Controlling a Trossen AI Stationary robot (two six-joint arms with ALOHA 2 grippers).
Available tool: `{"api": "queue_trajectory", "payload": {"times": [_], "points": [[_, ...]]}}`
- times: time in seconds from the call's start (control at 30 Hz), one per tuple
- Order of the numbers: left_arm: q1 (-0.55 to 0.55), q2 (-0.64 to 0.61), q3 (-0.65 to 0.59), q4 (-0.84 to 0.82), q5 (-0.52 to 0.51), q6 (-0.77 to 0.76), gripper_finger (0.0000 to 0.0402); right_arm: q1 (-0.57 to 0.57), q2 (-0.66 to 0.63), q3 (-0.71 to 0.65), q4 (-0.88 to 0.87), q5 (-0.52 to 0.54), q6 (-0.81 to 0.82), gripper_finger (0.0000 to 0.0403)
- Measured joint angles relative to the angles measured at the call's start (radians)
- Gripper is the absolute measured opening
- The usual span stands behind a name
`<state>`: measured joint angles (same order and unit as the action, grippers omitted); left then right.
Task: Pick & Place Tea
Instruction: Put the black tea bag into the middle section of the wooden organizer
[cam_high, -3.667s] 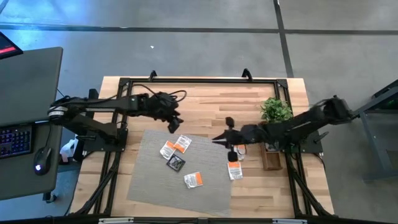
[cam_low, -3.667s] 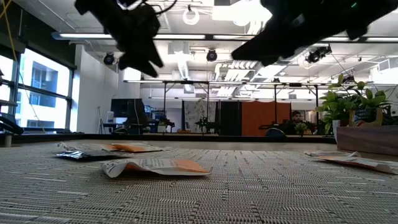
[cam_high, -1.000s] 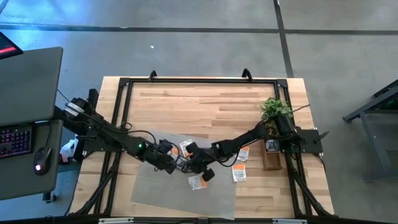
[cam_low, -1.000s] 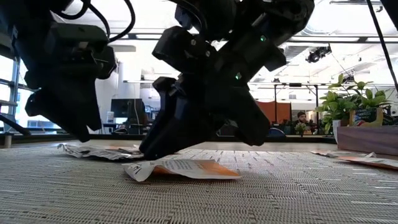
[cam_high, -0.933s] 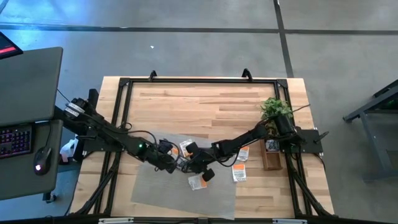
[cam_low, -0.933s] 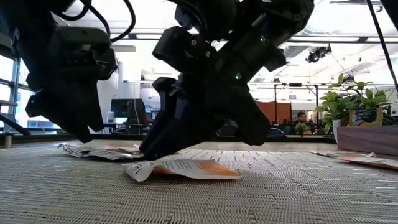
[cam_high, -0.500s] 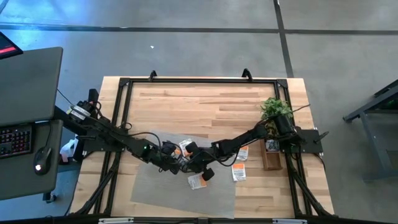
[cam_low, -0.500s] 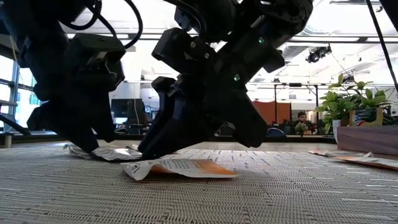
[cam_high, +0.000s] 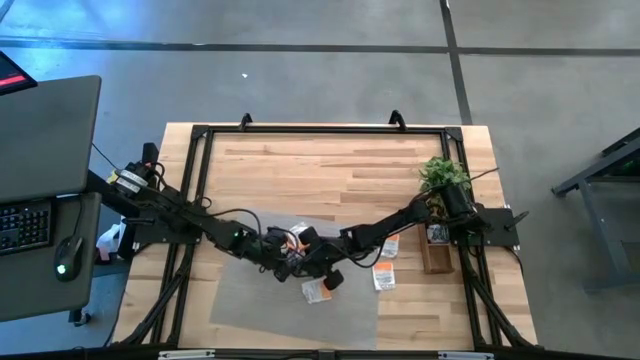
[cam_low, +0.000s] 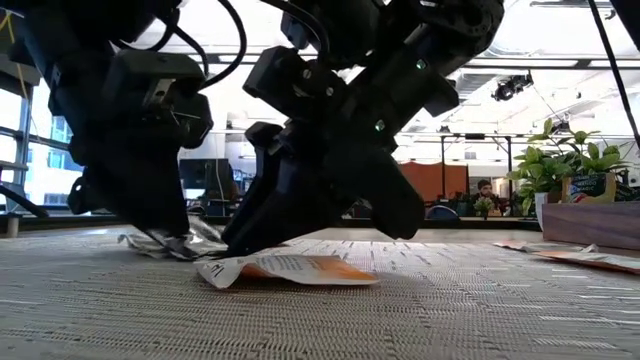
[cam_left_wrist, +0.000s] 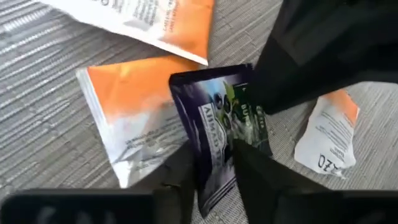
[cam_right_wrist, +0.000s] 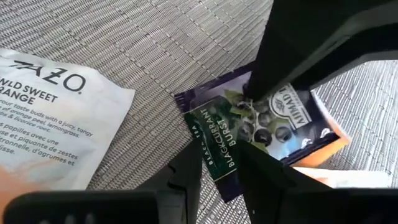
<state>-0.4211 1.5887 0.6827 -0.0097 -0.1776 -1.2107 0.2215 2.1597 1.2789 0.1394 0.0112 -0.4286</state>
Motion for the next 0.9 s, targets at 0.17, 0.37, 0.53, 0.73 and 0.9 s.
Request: {"api": "queue_trajectory", "payload": {"times": [0.17, 0.37, 0.53, 0.73, 0.9], "points": [[0.004, 0.000, 0.000, 0.002, 0.007, 0.049, 0.0026, 0.022, -0.062, -0.005, -0.065, 0.113, -0.003, 0.0094], [0.004, -0.098, 0.000, -0.006, -0.054, 0.078, 0.0021, 0.071, -0.256, -0.001, -0.266, 0.384, 0.058, 0.0094], [0.002, -0.232, 0.000, -0.011, -0.171, 0.213, 0.0020, 0.066, -0.418, -0.001, -0.415, 0.415, 0.266, 0.0094], [0.003, -0.296, 0.000, 0.077, -0.506, 0.427, 0.0005, 0.030, -0.511, -0.001, -0.601, 0.489, 0.696, 0.0094], [0.008, -0.265, 0.002, 0.231, -0.659, 0.562, 0.0006, 0.005, -0.510, -0.002, -0.620, 0.484, 0.761, 0.0094]]}}
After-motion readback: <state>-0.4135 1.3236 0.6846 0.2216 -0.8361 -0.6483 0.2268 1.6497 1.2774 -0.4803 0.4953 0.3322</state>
